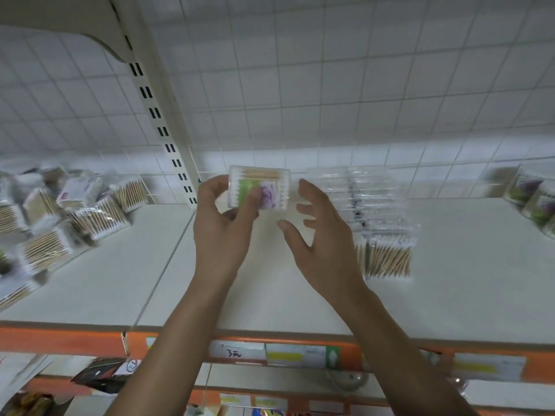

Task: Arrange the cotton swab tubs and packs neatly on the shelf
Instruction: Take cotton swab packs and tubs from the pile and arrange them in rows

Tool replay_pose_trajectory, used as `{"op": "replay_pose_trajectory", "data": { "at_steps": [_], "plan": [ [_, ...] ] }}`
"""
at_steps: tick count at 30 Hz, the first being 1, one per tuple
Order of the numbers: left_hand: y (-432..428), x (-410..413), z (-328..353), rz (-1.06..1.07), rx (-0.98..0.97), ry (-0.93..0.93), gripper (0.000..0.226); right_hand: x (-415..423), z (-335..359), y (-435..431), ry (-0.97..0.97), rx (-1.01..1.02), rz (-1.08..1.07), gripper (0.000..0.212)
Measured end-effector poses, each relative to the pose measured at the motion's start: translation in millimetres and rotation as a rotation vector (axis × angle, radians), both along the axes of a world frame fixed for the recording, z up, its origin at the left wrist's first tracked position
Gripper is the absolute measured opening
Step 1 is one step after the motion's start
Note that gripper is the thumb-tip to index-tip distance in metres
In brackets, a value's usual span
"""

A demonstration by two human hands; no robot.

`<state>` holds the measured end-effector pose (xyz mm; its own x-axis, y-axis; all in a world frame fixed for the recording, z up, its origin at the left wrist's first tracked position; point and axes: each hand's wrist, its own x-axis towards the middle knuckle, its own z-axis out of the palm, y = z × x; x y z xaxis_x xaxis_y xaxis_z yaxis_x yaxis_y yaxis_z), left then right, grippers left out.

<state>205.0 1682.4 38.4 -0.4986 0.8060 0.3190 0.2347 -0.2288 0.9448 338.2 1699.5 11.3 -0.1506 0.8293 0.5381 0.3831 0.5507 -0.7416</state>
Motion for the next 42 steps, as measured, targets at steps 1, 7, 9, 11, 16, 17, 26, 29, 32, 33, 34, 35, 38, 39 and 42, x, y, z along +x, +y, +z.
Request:
{"op": "replay_pose_trajectory", "data": {
  "at_steps": [1, 7, 9, 11, 16, 17, 26, 29, 32, 33, 34, 35, 38, 39, 42],
  "plan": [
    [-4.0, 12.8, 0.9, -0.047, -0.004, -0.08, 0.035, 5.3, 0.3, -1.8, 0.043, 0.0, 0.001, 0.059],
    [-9.7, 75.0, -17.7, -0.272, -0.155, -0.183, 0.065, 64.6, -7.3, -3.6, 0.209, 0.088, -0.065, 0.042],
    [-8.7, 91.0, -24.8, -0.297, -0.157, -0.035, 0.057, 86.1, -6.5, -6.3, 0.233, 0.1, -0.087, 0.038],
    [-10.7, 108.3, -27.1, -0.291, -0.12, 0.125, 0.046, 104.2, -4.8, -11.2, 0.255, 0.113, -0.11, 0.031],
    [-14.0, 141.9, -23.5, -0.307, -0.034, 0.292, 0.046, 136.4, -0.1, -20.9, 0.32, 0.088, -0.219, 0.027],
    [-15.3, 146.7, -23.1, -0.326, -0.023, 0.339, 0.049, 141.3, 0.1, -23.0, 0.324, 0.104, -0.245, 0.027],
    [-21.9, 194.7, -41.3, -0.435, 0.003, 0.567, 0.062, 189.7, -17.5, -47.9, 0.261, 0.107, -0.337, 0.03],
    [-21.8, 216.2, -46.1, -0.469, 0.008, 0.575, 0.065, 207.1, -25.6, -48.8, 0.27, 0.092, -0.375, 0.028],
    [-13.5, 240.6, -52.8, -0.477, -0.022, 0.609, 0.066, 226.7, -35.3, -42.8, 0.271, 0.073, -0.407, 0.031],
    [-9.5, 250.1, -55.2, -0.48, -0.047, 0.609, 0.065, 235.1, -38.9, -40.1, 0.259, 0.072, -0.425, 0.031],
    [-5.0, 260.6, -57.7, -0.481, -0.07, 0.605, 0.064, 244.4, -41.7, -37.5, 0.236, 0.072, -0.442, 0.032],
    [-0.3, 272.6, -59.7, -0.477, -0.096, 0.598, 0.062, 255.1, -43.5, -34.5, 0.199, 0.063, -0.459, 0.033],
    [11.2, 314.1, -61.6, -0.466, -0.179, 0.587, 0.05, 291.6, -42.6, -28.8, 0.046, 0.0, -0.511, 0.034],
    [15.1, 328.5, -62.0, -0.468, -0.197, 0.58, 0.048, 305.0, -41.1, -27.6, -0.007, 0.002, -0.527, 0.033],
    [26.5, 367.0, -63.8, -0.469, -0.216, 0.558, 0.052, 345.9, -35.8, -22.8, -0.1, 0.029, -0.564, 0.03]
  ]
}}
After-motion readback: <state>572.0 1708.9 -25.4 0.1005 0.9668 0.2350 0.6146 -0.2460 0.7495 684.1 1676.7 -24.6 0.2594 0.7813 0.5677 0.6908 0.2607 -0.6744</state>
